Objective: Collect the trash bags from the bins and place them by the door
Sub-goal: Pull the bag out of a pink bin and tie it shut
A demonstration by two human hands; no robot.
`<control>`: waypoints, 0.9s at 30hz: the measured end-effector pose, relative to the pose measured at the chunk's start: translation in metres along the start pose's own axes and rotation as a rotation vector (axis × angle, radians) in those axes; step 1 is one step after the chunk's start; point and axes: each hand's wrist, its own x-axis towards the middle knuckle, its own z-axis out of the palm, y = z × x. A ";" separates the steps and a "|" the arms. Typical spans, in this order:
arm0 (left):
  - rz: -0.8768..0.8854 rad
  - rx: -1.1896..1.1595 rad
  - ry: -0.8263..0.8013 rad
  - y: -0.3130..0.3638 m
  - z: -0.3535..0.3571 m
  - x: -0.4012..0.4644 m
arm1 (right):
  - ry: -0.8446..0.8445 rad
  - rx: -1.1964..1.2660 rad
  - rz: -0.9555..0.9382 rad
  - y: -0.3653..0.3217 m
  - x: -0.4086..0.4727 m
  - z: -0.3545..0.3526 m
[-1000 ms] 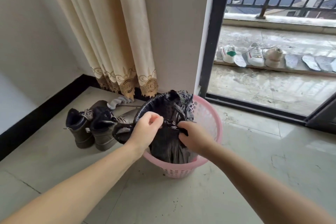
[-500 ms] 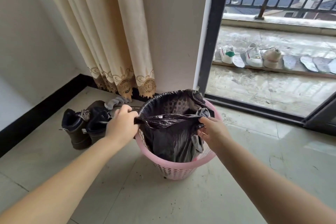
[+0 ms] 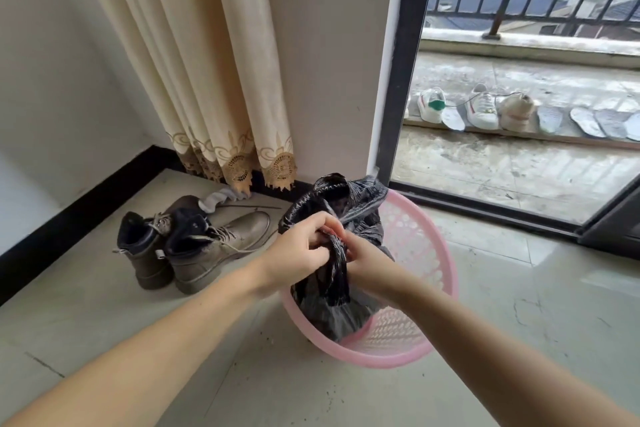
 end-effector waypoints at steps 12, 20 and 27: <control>-0.212 0.969 -0.036 -0.063 -0.031 -0.002 | 0.375 0.000 0.305 0.029 0.012 -0.006; -0.235 0.420 0.414 -0.032 -0.023 0.011 | 0.121 -0.092 0.171 0.018 -0.002 -0.020; -0.208 -0.003 0.286 -0.003 0.016 0.011 | -0.096 -0.104 0.080 0.010 -0.001 0.010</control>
